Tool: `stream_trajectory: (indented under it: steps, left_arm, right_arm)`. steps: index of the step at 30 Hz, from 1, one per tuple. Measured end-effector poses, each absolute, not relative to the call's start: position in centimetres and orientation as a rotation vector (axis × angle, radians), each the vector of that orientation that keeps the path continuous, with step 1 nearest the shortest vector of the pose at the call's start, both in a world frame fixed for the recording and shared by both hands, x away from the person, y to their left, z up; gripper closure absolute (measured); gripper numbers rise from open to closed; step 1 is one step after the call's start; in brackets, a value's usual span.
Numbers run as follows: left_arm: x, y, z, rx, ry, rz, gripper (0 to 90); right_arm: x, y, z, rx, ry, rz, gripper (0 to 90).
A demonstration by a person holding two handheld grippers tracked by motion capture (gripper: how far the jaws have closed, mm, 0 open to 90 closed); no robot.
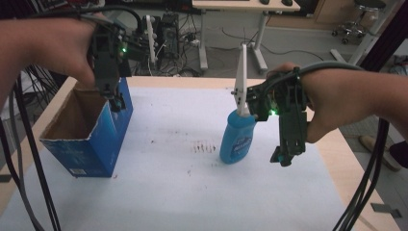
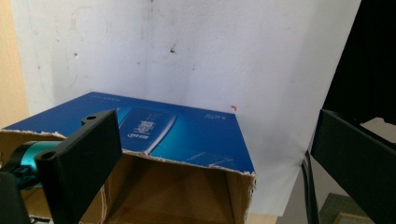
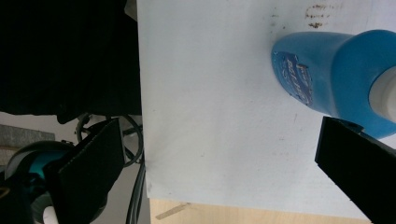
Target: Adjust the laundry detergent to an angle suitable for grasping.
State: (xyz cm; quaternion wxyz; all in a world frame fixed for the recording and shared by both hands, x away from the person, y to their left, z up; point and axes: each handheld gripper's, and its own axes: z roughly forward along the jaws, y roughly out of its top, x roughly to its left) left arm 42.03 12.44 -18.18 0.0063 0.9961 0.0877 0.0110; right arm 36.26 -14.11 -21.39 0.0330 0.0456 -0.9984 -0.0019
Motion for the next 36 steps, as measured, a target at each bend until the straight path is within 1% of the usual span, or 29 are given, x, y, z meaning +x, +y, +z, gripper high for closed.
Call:
stream_trajectory:
  steps: [8,16,18,24,28,36]
  left_arm:
    - [41.8,12.1,-18.3,3.131,0.279,0.038,1.7]
    - [41.1,11.5,-18.9,3.051,0.347,0.033,1.7]
    - [40.8,11.0,-19.5,3.038,0.328,-0.004,1.7]
    - [39.9,9.5,-20.8,2.979,0.337,0.005,1.7]
    - [39.4,8.5,-21.5,2.901,0.401,-0.073,1.7]
    - [38.8,6.2,-23.0,2.796,0.518,-0.045,1.7]
  right_arm:
    - [36.4,-14.4,-21.4,0.150,-3.077,-0.025,1.0]
    - [35.8,-15.8,-21.7,0.145,-3.081,-0.048,1.0]
    - [35.5,-16.4,-21.7,0.135,-3.079,-0.055,1.0]
    - [34.6,-18.0,-22.2,0.107,-3.076,-0.055,1.0]
    - [34.0,-19.1,-22.6,0.084,-3.074,-0.054,1.0]
    - [33.1,-21.0,-22.9,0.043,-3.077,-0.075,1.0]
